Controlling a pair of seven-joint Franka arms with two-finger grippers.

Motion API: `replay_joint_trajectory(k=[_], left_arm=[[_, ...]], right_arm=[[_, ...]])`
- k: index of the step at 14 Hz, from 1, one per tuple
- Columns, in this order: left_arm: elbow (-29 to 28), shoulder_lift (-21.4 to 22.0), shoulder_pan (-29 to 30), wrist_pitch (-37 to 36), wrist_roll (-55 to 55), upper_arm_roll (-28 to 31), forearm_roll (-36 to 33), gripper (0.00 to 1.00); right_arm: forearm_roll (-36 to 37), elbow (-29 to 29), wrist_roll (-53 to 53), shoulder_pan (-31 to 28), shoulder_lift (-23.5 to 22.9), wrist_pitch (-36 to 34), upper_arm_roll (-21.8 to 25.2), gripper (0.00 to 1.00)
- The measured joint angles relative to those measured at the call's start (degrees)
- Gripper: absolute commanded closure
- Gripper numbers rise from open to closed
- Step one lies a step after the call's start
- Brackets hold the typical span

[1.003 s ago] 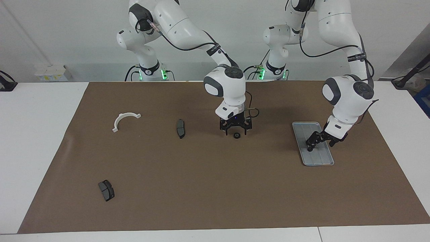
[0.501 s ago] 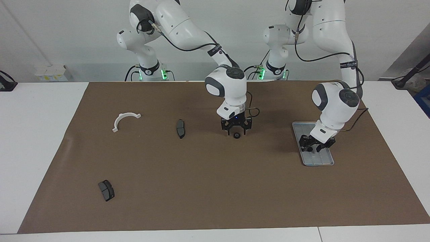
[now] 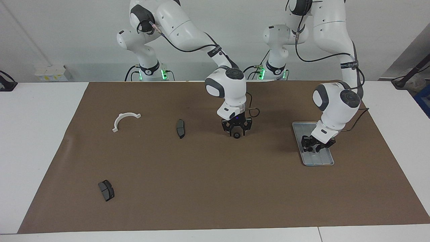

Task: Place bearing gear from tray to pile

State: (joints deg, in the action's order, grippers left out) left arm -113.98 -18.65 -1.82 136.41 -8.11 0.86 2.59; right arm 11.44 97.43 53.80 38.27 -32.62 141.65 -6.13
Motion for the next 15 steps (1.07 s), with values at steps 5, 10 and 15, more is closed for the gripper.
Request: replay_joint_trajectory(k=[5,10,15], left_arm=[[-0.62,0.01,0.01,0.0,0.0,0.07,0.0,0.59],[-0.63,0.14,0.01,-0.03,0.0,-0.03,0.02,0.73],[-0.64,0.17,0.03,-0.04,0.0,0.01,0.03,0.85]], right_arm=[[4.51,0.11,-0.98,0.17,0.4,0.03,0.1,1.0],[5.85,0.2,-2.89,-1.46,0.95,0.01,1.05,1.0],[5.88,8.41,-5.35,-7.07,10.83,-0.11,1.2,1.0]])
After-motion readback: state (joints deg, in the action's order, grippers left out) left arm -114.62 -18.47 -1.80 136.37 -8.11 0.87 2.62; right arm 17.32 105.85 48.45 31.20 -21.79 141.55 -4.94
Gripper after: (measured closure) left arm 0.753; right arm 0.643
